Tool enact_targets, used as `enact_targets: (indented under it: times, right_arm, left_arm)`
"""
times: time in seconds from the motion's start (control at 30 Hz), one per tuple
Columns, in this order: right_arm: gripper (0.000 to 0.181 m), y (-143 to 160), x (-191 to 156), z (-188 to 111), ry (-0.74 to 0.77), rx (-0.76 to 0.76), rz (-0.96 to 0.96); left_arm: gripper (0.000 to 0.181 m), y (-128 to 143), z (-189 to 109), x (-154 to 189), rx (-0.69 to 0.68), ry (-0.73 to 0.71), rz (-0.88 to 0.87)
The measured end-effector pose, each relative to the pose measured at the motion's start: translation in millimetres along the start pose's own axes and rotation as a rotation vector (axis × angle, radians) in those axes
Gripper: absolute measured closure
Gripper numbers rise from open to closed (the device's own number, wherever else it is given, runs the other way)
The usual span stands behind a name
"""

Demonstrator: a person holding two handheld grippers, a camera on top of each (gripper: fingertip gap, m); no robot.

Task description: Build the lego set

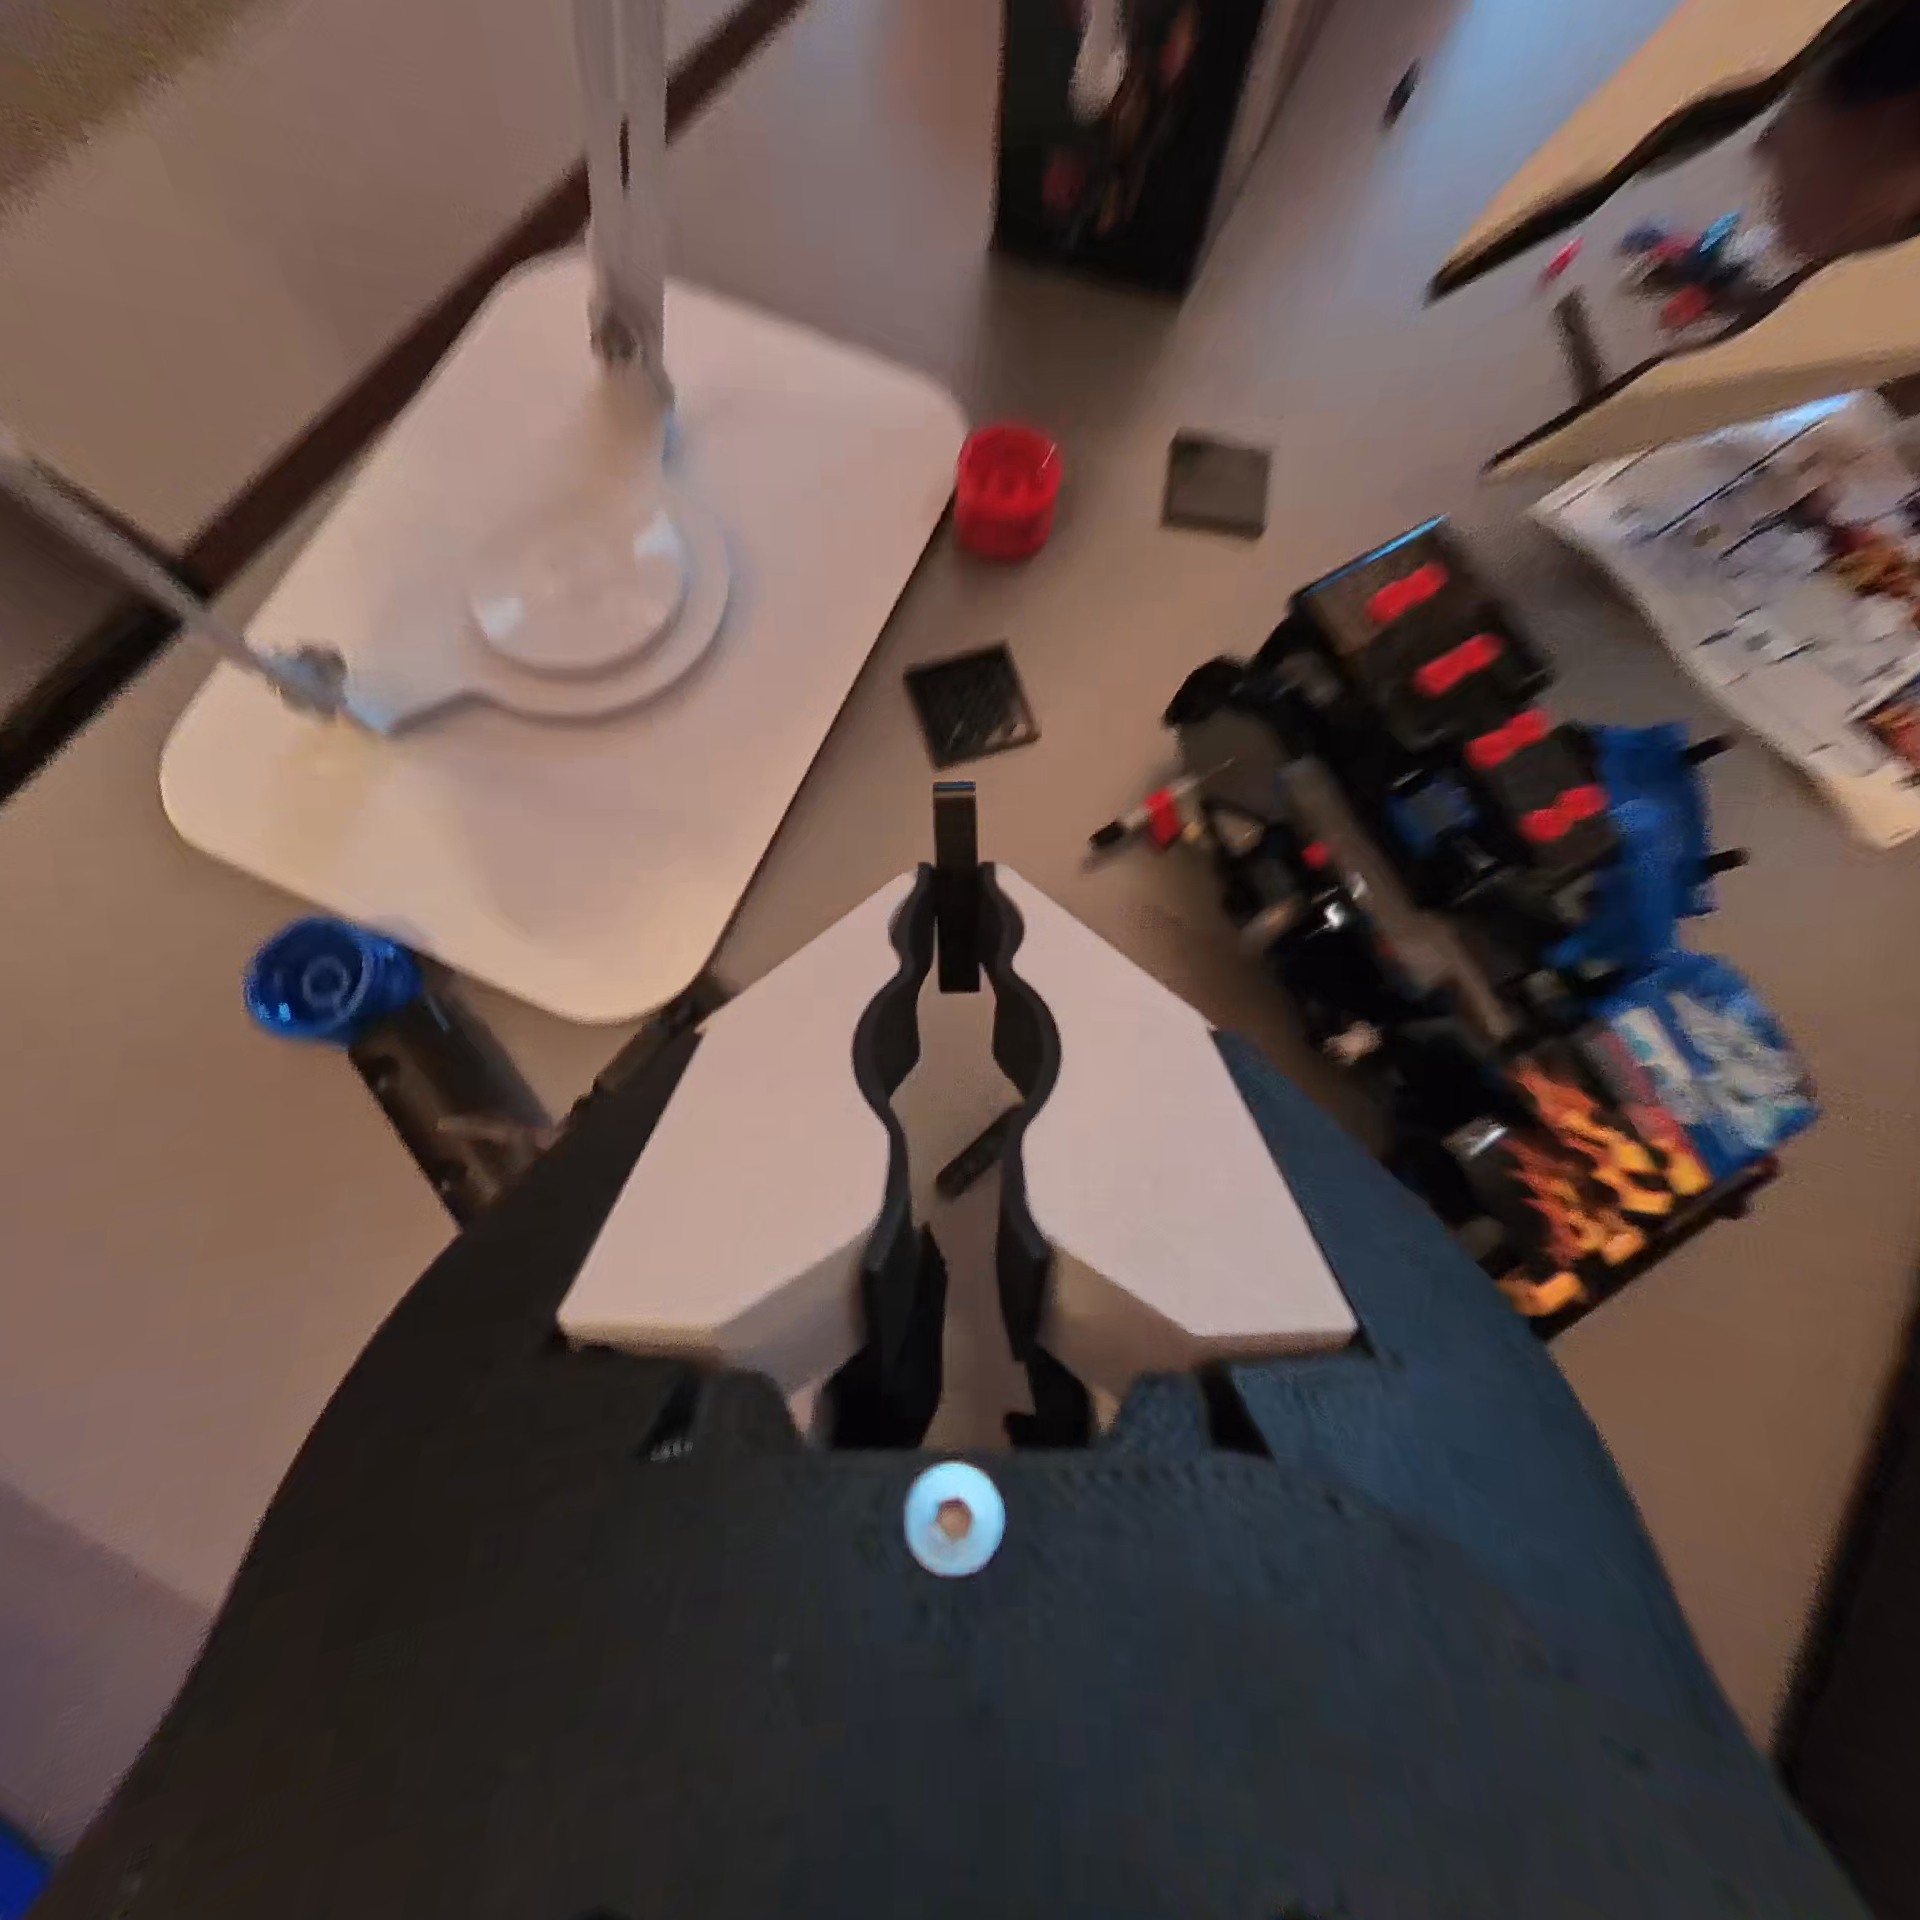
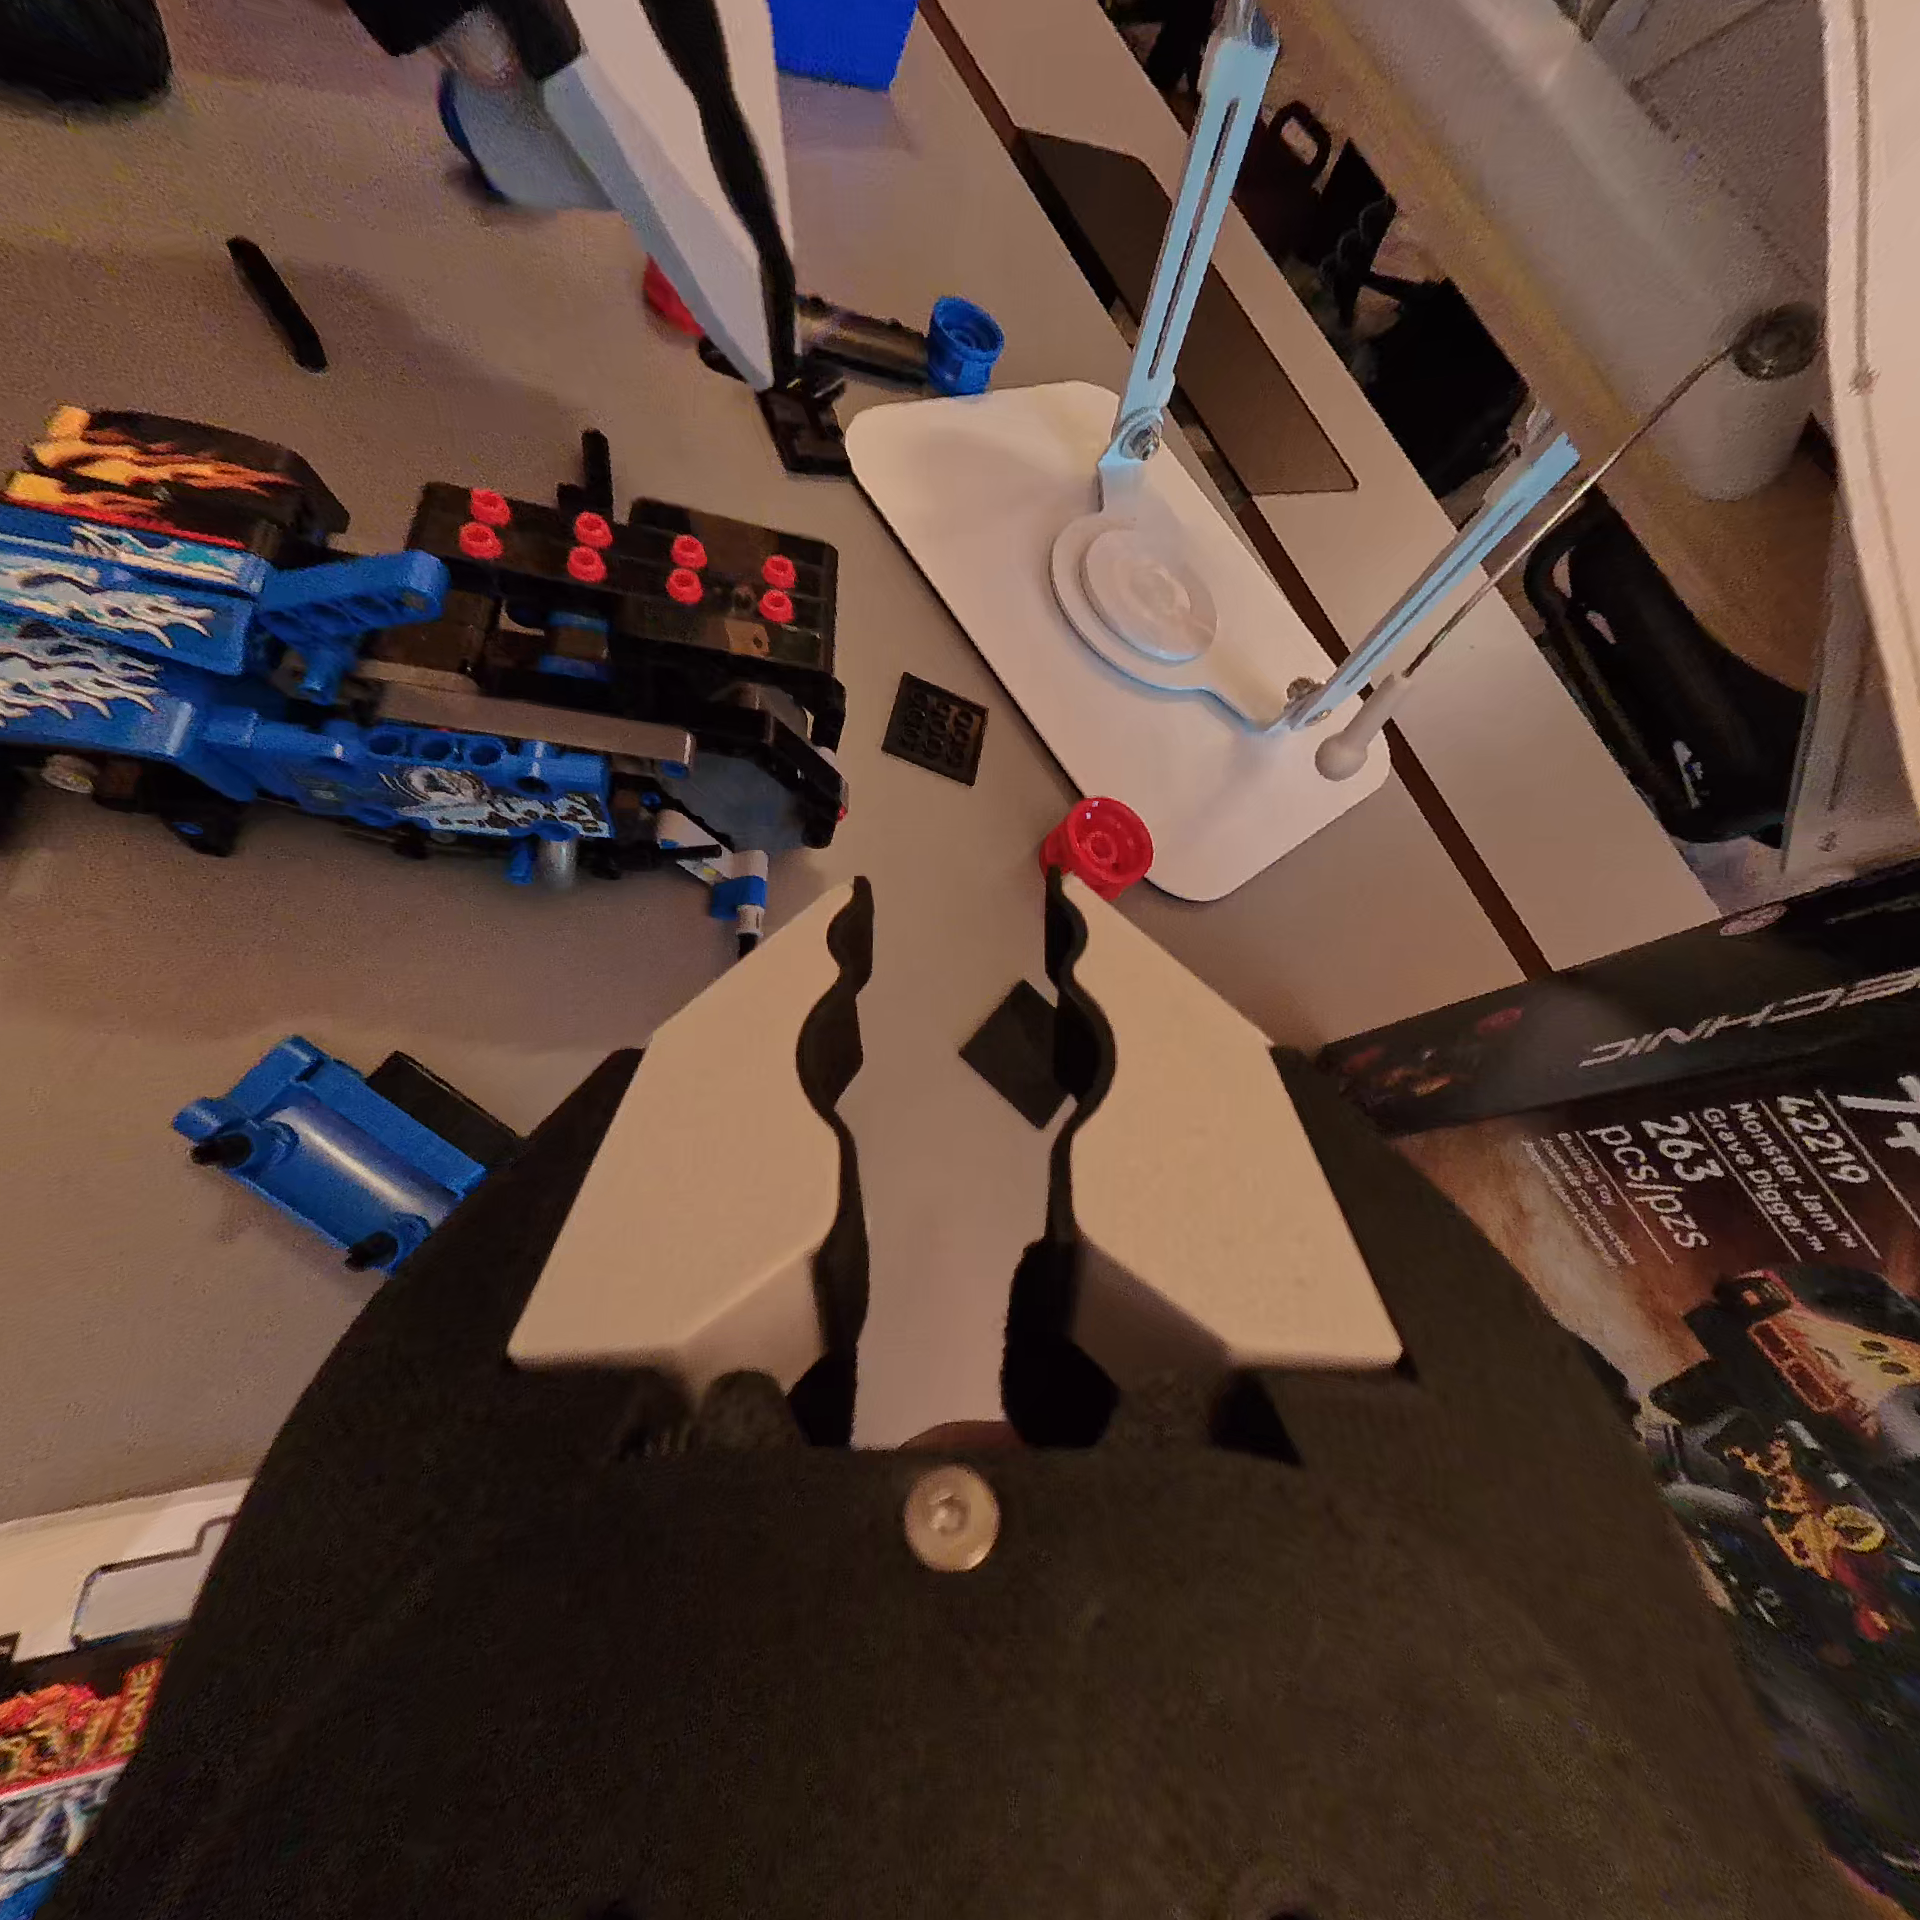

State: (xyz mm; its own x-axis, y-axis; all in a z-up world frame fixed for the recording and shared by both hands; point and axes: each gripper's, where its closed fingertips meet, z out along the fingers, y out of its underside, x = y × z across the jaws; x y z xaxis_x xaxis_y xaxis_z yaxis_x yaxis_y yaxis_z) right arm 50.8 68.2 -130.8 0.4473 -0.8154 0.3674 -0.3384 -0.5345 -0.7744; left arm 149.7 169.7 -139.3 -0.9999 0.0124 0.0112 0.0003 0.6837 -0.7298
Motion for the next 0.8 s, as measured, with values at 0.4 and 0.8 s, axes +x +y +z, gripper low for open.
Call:
enact_targets:
  times: [0.4,0.8]
  right_arm:
    - [0.141,-57,-13,-21,0.096,0.211,-0.159]
    - [0.131,-69,-27,-15,0.147,0.222,-0.254]
  left_arm:
    - [0.175,-69,-22,82,0.265,0.256,0.047]
    - [0.175,-85,-19,112,0.312,0.352,0.017]
